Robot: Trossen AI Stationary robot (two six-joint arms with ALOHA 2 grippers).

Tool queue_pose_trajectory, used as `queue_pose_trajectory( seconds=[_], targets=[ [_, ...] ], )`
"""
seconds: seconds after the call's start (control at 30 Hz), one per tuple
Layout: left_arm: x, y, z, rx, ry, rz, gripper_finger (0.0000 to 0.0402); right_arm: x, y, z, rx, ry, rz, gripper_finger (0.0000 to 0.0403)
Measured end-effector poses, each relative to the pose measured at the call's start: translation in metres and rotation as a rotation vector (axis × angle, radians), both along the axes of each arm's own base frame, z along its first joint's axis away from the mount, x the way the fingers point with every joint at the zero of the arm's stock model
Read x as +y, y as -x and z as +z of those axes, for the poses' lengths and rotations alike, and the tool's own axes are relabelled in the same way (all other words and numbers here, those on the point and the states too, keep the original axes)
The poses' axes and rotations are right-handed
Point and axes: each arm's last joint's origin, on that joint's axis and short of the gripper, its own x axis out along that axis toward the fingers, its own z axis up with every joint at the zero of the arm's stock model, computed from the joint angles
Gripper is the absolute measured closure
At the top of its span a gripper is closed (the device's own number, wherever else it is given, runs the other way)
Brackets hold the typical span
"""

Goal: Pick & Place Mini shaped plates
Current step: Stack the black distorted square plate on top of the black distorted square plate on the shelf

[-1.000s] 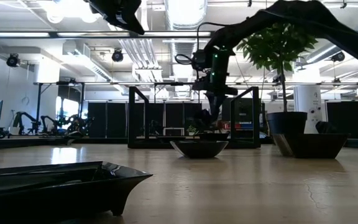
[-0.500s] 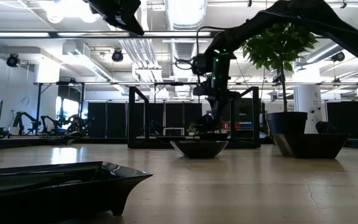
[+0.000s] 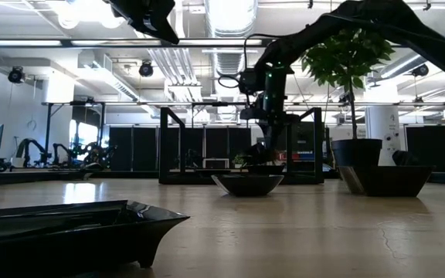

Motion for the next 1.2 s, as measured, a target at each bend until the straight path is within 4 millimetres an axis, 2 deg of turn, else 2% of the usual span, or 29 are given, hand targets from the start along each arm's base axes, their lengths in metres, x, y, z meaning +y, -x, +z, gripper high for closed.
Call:
queue_pose_trajectory(
  seconds=[1.2],
  targets=[
    [0.0001, 0.0000, 0.0000, 0.000, 0.000, 0.000, 0.0340, 0.0051, -0.0025, -0.0005, 0.008, -0.013, 0.017, 0.0394]
  ],
)
